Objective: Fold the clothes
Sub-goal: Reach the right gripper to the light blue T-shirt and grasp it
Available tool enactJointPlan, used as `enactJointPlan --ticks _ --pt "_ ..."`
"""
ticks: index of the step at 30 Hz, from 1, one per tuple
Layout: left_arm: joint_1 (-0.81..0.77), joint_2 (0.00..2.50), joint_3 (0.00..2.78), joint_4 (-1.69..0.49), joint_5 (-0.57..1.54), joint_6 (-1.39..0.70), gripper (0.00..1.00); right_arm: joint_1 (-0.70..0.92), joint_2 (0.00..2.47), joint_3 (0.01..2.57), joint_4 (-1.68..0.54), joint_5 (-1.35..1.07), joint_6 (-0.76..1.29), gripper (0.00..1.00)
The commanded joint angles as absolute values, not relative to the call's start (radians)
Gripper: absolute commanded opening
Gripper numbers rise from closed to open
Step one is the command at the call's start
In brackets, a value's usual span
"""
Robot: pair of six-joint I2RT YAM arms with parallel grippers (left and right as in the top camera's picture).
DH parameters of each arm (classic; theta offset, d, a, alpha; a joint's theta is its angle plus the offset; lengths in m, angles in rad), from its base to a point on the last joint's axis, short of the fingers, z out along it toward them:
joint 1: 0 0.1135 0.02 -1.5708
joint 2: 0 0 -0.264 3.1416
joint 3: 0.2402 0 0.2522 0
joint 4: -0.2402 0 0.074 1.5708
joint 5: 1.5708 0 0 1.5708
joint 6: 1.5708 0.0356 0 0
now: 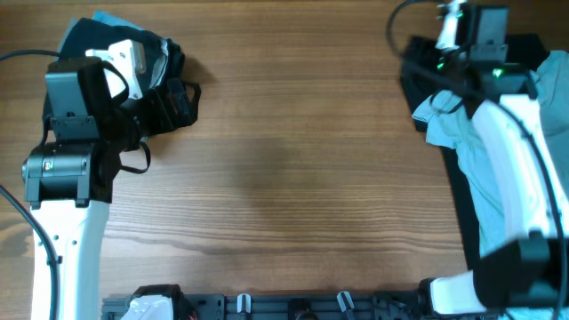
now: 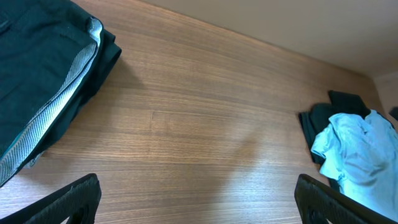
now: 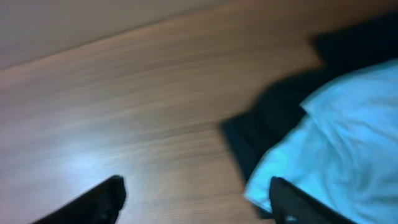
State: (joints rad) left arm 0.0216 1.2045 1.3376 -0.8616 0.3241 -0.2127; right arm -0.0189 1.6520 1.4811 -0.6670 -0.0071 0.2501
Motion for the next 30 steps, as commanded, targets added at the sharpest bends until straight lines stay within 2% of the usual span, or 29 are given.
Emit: enactJointPlan --ticks 1,5,8,11,13,21,23,24,25,27,29,30 --pt "0.022 1.199 1.364 -0.867 0.352 -0.218 1.00 -0.100 1.778 1.500 -0.651 0.059 0.389 0.71" --pt "0.022 1.199 1.364 -0.873 0.351 -0.218 1.00 -0.145 1.913 1.500 -0.636 0.056 0.433 0.65" --pt "0.022 1.199 1.364 -0.873 0.351 -0.218 1.00 -0.157 2.004 1.500 -0.612 0.049 0.451 0.64" --pt "0.022 1.199 1.364 -0.873 0.351 -0.217 1.00 -0.157 2.074 1.500 -0.572 -0.011 0.413 0.76" --pt "0.022 1.199 1.364 -0.874 0.351 -0.217 1.00 -0.157 2.102 1.500 -0.548 -0.061 0.392 0.78" --pt "0.022 1.199 1.363 -0.892 0.350 -0.217 1.00 -0.160 2.127 1.497 -0.552 -0.030 0.395 0.69" --pt "0.022 1.199 1.363 -0.899 0.350 -0.217 1.00 -0.160 2.135 1.497 -0.557 -0.030 0.396 0.58" --pt "0.022 1.199 1.363 -0.900 0.350 -0.217 1.00 -0.161 2.136 1.497 -0.563 -0.030 0.396 0.48" --pt "0.022 1.199 1.363 -0.903 0.350 -0.217 1.00 -0.162 2.136 1.497 -0.572 -0.030 0.395 0.30" --pt "0.022 1.199 1.363 -0.904 0.350 -0.217 1.00 -0.167 2.131 1.498 -0.573 -0.031 0.395 0.15" --pt "0.022 1.199 1.363 -0.904 0.347 -0.217 1.00 -0.177 2.117 1.500 -0.573 -0.031 0.395 0.05" --pt "0.022 1.199 1.363 -0.904 0.347 -0.217 1.00 -0.181 2.110 1.500 -0.573 -0.031 0.396 0.04"
